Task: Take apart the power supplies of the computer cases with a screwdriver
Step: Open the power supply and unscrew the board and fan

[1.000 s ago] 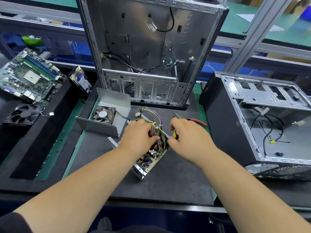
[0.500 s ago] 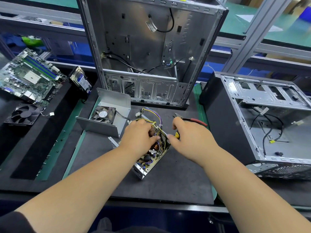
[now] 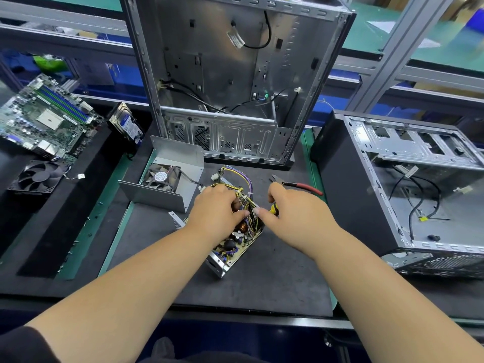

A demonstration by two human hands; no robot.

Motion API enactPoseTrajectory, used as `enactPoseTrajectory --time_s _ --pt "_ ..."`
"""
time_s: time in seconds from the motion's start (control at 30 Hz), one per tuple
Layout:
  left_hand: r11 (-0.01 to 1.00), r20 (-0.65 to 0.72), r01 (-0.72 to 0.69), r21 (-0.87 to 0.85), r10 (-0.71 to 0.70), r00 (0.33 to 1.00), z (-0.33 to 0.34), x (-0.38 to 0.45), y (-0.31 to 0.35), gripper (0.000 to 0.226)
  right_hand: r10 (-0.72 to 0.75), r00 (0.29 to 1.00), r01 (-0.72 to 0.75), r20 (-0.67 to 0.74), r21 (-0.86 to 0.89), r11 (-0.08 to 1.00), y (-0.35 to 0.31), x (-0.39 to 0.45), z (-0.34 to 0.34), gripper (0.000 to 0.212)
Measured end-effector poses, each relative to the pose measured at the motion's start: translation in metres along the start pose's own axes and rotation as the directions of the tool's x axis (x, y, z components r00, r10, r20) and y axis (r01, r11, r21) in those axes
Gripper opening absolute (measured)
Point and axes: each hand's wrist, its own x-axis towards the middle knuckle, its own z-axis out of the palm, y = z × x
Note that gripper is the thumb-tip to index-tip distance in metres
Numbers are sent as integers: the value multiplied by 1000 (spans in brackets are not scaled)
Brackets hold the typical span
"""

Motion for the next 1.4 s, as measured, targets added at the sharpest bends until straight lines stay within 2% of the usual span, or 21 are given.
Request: enactPoseTrajectory --time_s 0.07,0.17,0.23,0.33,0.47,0.6,0.67,0.83,0.93,1.0,1.07,1.17,1.4 --pt "1000 1 0 3 0 1000 0 0 -1 29 10 1000 -10 15 6 1000 -1 2 0 35" --pt "1000 2 2 1 -2 1000 0 0 -1 29 -6 999 -2 47 169 986 -1 3 -1 18" --pt "1000 1 1 -4 -1 1000 0 0 -1 30 -41 998 31 45 211 977 0 2 -2 15" --pt "1000 -2 2 -7 -2 1000 0 -1 -1 30 -29 1000 27 10 160 987 0 0 0 15" --pt "1000 -3 7 -12 -7 1000 0 -1 -1 29 12 1000 -12 16 44 999 1 1 -1 33" --pt "1000 -8 3 -13 -3 1000 0 0 0 30 -11 1000 7 23 174 985 0 2 -3 16" --pt "1000 -9 -2 -14 1 1000 -1 0 1 30 -43 999 44 -11 171 984 2 1 -3 22" --pt "1000 -10 1 -18 -1 1000 -1 0 -1 30 -38 996 40 -79 27 999 2 0 2 28" --pt "1000 -7 -2 -26 2 1000 0 -1 -1 30 -9 999 6 -52 -54 999 4 2 1 33" --pt "1000 -3 0 -22 0 1000 -1 -1 0 30 -27 999 27 -28 -5 1000 3 3 -1 24" --pt "1000 0 2 -14 -2 1000 -1 -1 0 30 -56 998 55 3 117 992 2 3 -3 20" --pt "1000 8 3 -7 -3 1000 -2 -1 0 31 -106 993 93 45 240 966 1 1 -5 33" --pt "1000 12 6 -14 -6 1000 -3 -2 1 29 -95 994 88 50 140 986 3 1 0 26"
